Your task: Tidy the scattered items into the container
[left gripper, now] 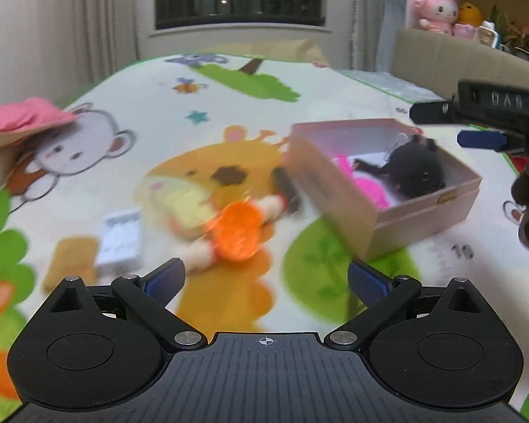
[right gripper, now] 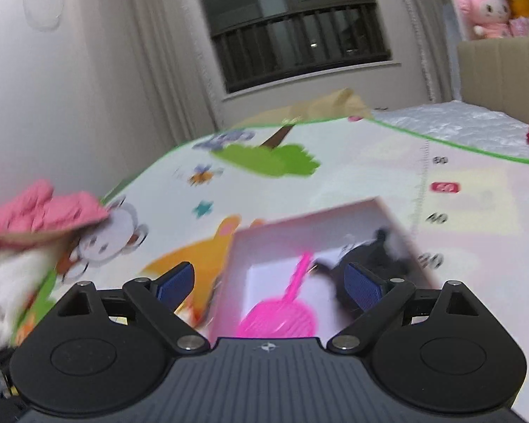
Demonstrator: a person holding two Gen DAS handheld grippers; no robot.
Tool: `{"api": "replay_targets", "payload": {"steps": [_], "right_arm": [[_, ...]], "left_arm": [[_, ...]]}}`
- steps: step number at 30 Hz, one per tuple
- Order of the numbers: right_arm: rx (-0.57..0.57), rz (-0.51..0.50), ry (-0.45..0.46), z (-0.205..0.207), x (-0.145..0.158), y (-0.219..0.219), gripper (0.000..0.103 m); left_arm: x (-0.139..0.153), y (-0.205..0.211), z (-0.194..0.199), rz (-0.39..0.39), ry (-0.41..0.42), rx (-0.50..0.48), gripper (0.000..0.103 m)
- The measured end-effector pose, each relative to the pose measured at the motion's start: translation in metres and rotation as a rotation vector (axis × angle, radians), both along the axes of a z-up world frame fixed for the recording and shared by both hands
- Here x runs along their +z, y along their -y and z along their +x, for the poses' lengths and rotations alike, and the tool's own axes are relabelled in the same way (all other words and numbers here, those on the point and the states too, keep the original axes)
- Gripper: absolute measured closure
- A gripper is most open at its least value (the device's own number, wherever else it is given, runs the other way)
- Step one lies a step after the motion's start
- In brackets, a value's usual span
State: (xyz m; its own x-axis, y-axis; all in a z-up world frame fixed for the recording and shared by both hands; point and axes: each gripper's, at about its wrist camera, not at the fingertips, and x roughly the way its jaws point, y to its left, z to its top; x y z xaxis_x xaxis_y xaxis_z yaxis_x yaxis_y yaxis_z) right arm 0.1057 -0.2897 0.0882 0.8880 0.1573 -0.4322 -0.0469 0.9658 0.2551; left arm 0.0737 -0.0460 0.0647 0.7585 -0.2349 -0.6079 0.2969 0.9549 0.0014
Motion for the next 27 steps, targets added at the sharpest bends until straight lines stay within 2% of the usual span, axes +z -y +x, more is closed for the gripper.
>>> {"api": "replay_targets", "payload": {"steps": [8,11,17,18,19,22,27], "right_arm": [[0.134,-0.138,-0.016,-0.013,-0.009,-0.099,0.010],[0.171,-0.176,-0.031,-0.008,-0.014,-0.127,0.010],[0.213,-0.323,-0.015,0.003,-0.025,-0.168,0.012],[0.217,-0.347,-0.011,0.005,-0.026,-0.173,0.018],[0.223,-0.370,-0.010,0.007,-0.028,-0.177,0.028],[0.235,-0.399,-0.019,0.018,-0.034,-0.184,0.046],[0.261,-0.398,-0.031,0.040,-0.044,-0.199,0.048]], "left_arm": [[-0.001,-0.056,-0.018,-0.021,-0.020,0.082,0.001],[-0.002,-0.073,-0.021,-0.030,-0.023,0.103,0.001],[-0.006,-0.095,-0.013,-0.048,-0.016,0.130,0.001],[-0.007,-0.099,-0.013,-0.051,-0.004,0.135,0.001],[-0.007,-0.103,-0.014,-0.053,0.016,0.141,0.001],[-0.011,-0.115,-0.020,-0.042,0.075,0.180,0.001],[-0.019,-0.138,-0.024,-0.093,0.044,0.217,0.001]]}}
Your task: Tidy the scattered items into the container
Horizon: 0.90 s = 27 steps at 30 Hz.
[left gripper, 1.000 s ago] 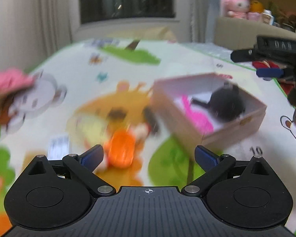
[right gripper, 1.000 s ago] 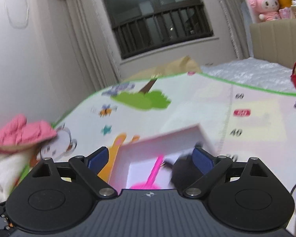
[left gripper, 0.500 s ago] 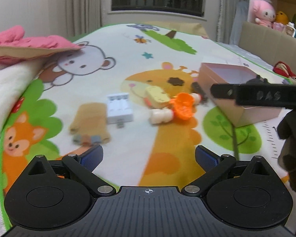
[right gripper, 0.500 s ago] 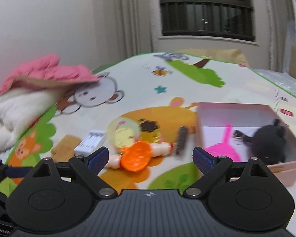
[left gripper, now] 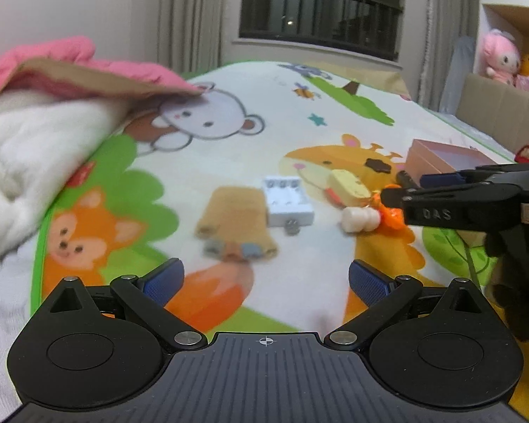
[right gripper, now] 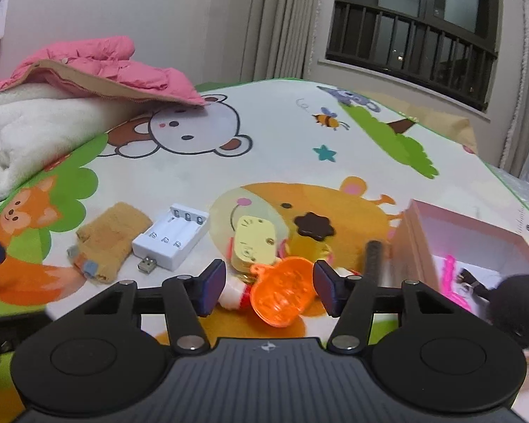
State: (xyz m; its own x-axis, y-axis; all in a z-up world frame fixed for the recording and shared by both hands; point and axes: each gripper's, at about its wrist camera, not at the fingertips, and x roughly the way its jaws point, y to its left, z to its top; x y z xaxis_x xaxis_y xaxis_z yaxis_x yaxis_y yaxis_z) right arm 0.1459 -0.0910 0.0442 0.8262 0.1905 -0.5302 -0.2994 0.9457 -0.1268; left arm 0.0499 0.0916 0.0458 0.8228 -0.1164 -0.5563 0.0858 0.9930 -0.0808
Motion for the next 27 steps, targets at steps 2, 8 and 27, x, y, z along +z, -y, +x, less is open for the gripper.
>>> {"api": "replay_targets", "payload": {"steps": [2,8,27], "right_arm": [[0.005,-0.011,0.005,0.010,-0.004,-0.009,0.048],[-0.026,-0.074,-0.060,0.062,-0.019,-0.036,0.048],[0.123,0.018,-0.080,-0.097,0.001,0.035,0.060]], "left_arm": [[-0.004,-0.005,-0.001,-0.011,-0.014,0.005,0.001],[-0.008,-0.012,-0.005,-0.029,-0.018,0.003,0.001],[0.002,0.002,0.017,0.026,0.007,-0.030,0.001]]}}
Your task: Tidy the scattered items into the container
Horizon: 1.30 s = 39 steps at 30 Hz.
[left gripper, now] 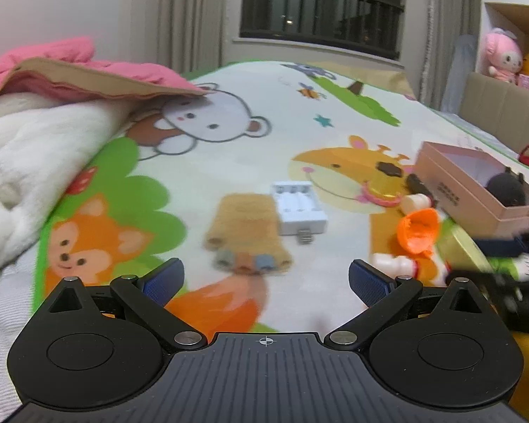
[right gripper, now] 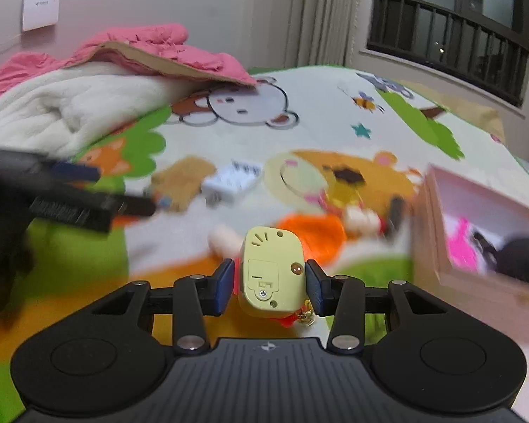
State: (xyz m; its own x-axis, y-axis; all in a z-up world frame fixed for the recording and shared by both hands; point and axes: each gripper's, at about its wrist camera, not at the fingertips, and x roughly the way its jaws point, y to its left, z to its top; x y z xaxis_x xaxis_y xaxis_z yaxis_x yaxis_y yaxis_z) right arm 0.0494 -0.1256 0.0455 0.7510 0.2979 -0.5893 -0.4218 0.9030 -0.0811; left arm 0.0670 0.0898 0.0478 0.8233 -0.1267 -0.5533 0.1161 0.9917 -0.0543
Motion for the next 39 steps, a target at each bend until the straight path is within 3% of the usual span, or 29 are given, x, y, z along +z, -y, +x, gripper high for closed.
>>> {"api": "replay_targets", "payload": {"steps": [3,7,9,17,19,21,26,29,32,39], "right_arm": [[-0.032,0.002,0.006,-0.022,-0.007,0.019,0.058],[-0.098,0.049,0.043,-0.040,-0.008,0.040,0.039],[-0.132,0.082,0.055,-0.045,-0.008,0.051,0.035],[-0.221,0.071,0.064,-0.053,-0.030,0.071,0.030],[-0.238,0.087,0.058,-0.054,-0.035,0.076,0.029],[-0.255,0.099,0.053,-0.052,-0.038,0.078,0.025],[-0.274,0.103,0.051,-0.052,-0.041,0.078,0.019],[-0.275,0.086,0.057,-0.052,-0.042,0.075,0.018],[-0.274,0.072,0.064,-0.052,-0.042,0.072,0.018],[-0.241,0.037,0.055,-0.049,-0.041,0.066,0.018]], "left_arm": [[-0.001,0.020,0.001,0.012,-0.006,-0.054,0.001],[-0.004,0.051,0.003,0.045,-0.001,-0.127,0.001],[-0.008,0.067,0.006,0.071,0.005,-0.151,0.001],[-0.023,0.103,0.023,0.156,-0.007,-0.185,0.003],[-0.024,0.104,0.023,0.164,-0.010,-0.187,0.006],[-0.024,0.104,0.023,0.169,-0.018,-0.193,0.024],[-0.026,0.105,0.020,0.180,-0.021,-0.208,0.026],[-0.028,0.105,0.019,0.174,-0.029,-0.217,0.043],[-0.027,0.104,0.017,0.164,-0.031,-0.218,0.053],[-0.024,0.089,-0.003,0.125,-0.041,-0.222,0.054]]}}
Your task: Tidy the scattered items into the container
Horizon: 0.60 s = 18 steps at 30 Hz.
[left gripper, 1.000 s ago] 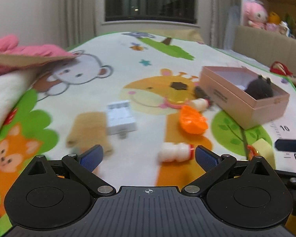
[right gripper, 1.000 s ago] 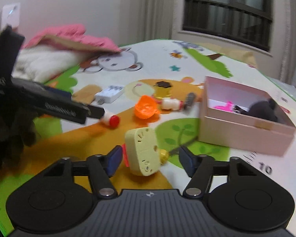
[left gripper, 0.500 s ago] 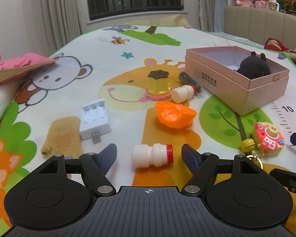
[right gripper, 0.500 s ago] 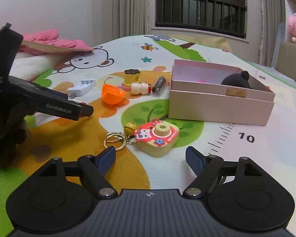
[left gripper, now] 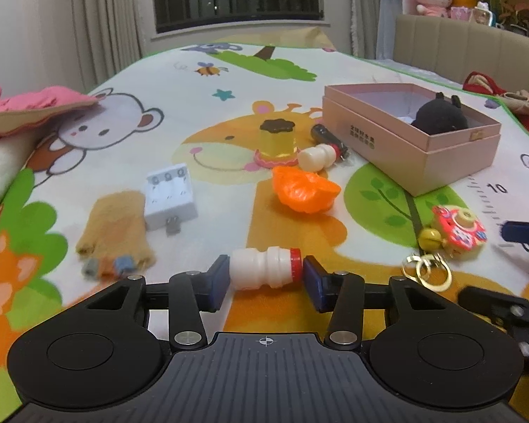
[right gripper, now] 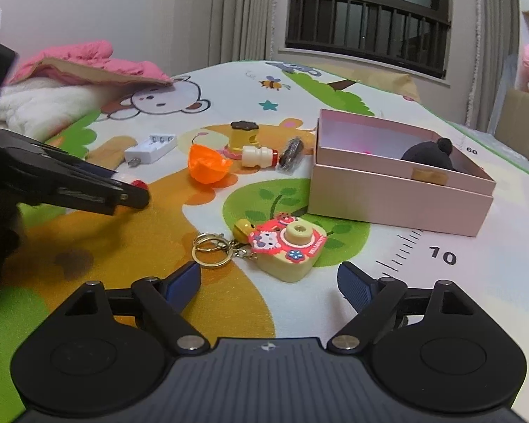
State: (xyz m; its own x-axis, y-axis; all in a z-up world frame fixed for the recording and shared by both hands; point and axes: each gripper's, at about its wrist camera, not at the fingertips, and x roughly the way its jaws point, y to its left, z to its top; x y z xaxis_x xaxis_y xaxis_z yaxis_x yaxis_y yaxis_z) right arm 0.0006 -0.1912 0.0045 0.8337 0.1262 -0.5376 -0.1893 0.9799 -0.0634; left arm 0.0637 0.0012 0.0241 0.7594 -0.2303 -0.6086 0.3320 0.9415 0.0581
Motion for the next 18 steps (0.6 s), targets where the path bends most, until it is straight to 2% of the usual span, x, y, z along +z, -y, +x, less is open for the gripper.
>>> {"api": "replay_targets", "payload": {"steps": [7,9,10,14,17,18], "right_arm": [[-0.023,0.039,-0.011,0.019,0.015,0.015,0.018],[-0.016,0.060,-0.027,0.028,0.019,0.021,0.024],[-0.007,0.069,-0.039,0.033,0.020,0.022,0.027],[0.028,0.077,-0.133,0.056,0.009,0.024,0.027],[0.029,0.106,-0.154,0.060,0.005,0.026,0.029],[0.032,0.111,-0.153,0.059,0.006,0.026,0.039]], "left_arm": [[0.004,-0.016,-0.038,-0.055,-0.033,-0.029,0.054],[0.003,-0.017,-0.045,-0.069,-0.044,-0.033,0.054],[0.002,-0.016,-0.048,-0.072,-0.047,-0.036,0.054],[-0.002,-0.012,-0.054,-0.065,-0.050,-0.041,0.053],[-0.002,-0.011,-0.056,-0.070,-0.047,-0.045,0.049],[-0.002,-0.011,-0.057,-0.072,-0.047,-0.050,0.044]]}}
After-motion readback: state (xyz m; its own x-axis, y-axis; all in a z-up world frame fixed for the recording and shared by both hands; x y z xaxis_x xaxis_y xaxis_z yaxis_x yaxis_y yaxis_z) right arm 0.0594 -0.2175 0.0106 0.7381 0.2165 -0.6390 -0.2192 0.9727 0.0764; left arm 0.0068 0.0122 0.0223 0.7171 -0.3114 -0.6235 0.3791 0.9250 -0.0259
